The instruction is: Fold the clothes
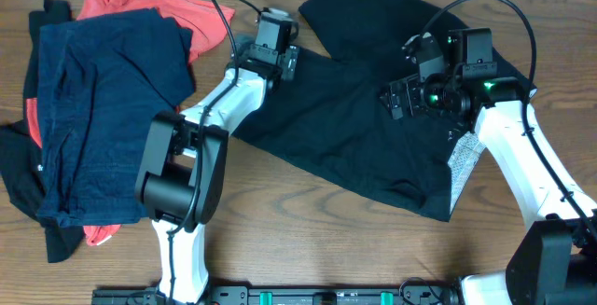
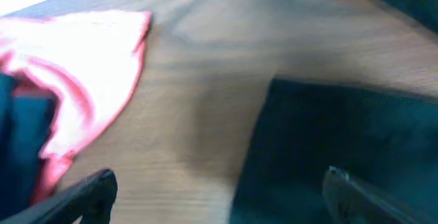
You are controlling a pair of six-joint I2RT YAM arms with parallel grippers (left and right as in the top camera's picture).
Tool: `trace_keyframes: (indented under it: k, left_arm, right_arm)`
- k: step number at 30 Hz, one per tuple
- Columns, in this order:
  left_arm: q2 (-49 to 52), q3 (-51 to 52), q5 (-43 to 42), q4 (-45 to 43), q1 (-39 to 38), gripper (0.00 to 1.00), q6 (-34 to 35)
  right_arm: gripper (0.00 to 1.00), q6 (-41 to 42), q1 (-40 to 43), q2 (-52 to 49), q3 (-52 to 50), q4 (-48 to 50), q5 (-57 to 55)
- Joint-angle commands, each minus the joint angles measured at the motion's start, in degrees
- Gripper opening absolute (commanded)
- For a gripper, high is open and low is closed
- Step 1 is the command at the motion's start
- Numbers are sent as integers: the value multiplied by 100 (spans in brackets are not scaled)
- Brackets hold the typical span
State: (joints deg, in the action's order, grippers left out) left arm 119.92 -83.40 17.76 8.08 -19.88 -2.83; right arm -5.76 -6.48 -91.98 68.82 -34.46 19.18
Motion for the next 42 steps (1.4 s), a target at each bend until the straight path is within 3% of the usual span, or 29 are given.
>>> trace_keyframes:
  k: [1, 7, 13, 22, 29, 42]
  left_arm:
    - [-391, -63, 461, 415, 35, 98, 120]
    - [-1005, -63, 398, 1552, 35, 98, 800]
    - [-1543, -63, -413, 2527, 35, 98, 811]
    - [-1615, -52, -835, 2942, 35, 98, 811]
    - [-1615, -52, -835, 2900, 35, 98, 809]
    - [-1615, -52, -837, 2900, 35, 98, 809]
  right_arm:
    - [99, 826, -31, -39, -31, -186, -450]
    - [99, 1740, -35, -39, -31, -1316, -1036]
    - [99, 2310, -37, -39, -289, -2350, -1338]
    - [99, 2638, -192, -39, -1554, -1692, -1300]
    - [99, 2911, -118, -46, -2111, -487, -1648]
    - [99, 2953, 1095, -529, -2192, -610, -2218]
